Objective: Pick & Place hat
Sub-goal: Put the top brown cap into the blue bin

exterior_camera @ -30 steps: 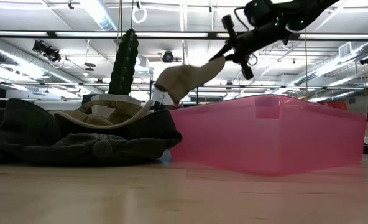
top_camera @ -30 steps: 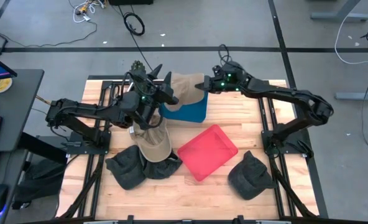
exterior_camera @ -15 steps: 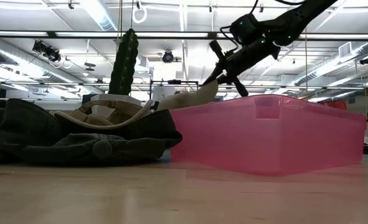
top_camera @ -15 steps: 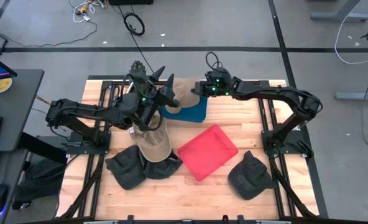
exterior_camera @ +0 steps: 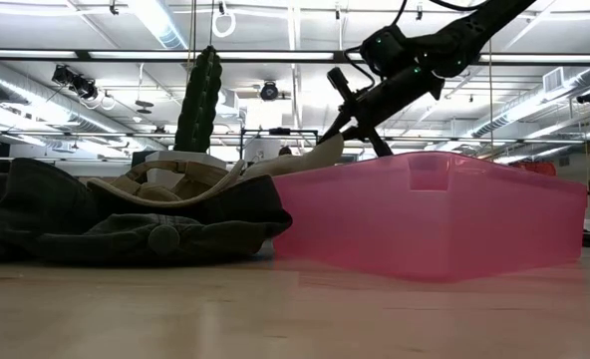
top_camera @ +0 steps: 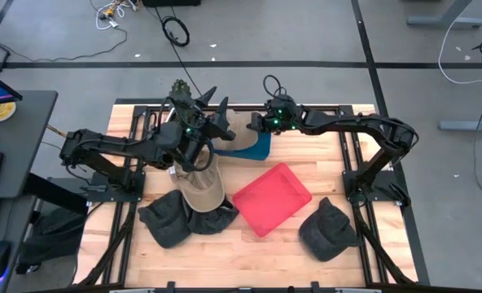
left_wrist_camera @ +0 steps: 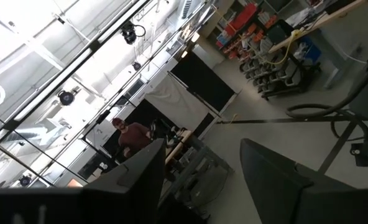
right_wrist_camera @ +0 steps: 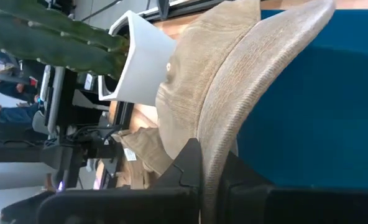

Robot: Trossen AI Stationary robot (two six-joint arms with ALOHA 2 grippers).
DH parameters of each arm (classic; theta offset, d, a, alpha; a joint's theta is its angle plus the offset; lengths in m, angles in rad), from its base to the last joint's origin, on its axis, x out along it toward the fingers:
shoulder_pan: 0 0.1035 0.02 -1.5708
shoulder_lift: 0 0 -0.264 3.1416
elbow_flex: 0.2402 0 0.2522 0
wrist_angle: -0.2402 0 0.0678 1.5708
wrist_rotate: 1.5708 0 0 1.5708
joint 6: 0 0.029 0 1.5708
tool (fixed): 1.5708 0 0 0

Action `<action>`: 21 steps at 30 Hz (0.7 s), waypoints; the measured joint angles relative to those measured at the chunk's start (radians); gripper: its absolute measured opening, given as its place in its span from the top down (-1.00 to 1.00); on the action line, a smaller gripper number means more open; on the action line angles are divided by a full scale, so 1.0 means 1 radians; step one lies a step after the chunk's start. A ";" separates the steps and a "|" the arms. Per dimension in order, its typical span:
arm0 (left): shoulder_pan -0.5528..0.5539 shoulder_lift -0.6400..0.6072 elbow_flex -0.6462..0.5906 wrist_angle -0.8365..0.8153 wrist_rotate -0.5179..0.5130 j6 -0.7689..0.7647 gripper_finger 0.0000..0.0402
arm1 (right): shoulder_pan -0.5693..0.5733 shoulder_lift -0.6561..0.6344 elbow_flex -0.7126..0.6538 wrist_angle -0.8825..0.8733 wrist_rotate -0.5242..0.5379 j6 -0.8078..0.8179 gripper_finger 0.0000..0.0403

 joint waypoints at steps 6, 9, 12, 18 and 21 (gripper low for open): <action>0.000 0.000 0.000 0.000 0.000 0.000 -0.05 | -0.011 0.004 0.000 -0.002 -0.047 0.046 0.97; 0.000 0.000 0.000 0.000 0.000 -0.001 -0.05 | -0.018 0.004 -0.004 0.001 -0.050 0.044 0.97; -0.004 0.000 0.000 0.000 0.000 -0.011 -0.05 | -0.033 0.004 -0.036 0.031 -0.053 0.062 0.97; -0.011 0.000 0.000 0.000 0.002 -0.021 -0.05 | -0.057 0.004 -0.110 0.133 -0.051 0.098 0.97; -0.012 0.000 0.000 0.000 0.003 -0.026 -0.05 | -0.065 0.004 -0.126 0.152 -0.052 0.123 0.97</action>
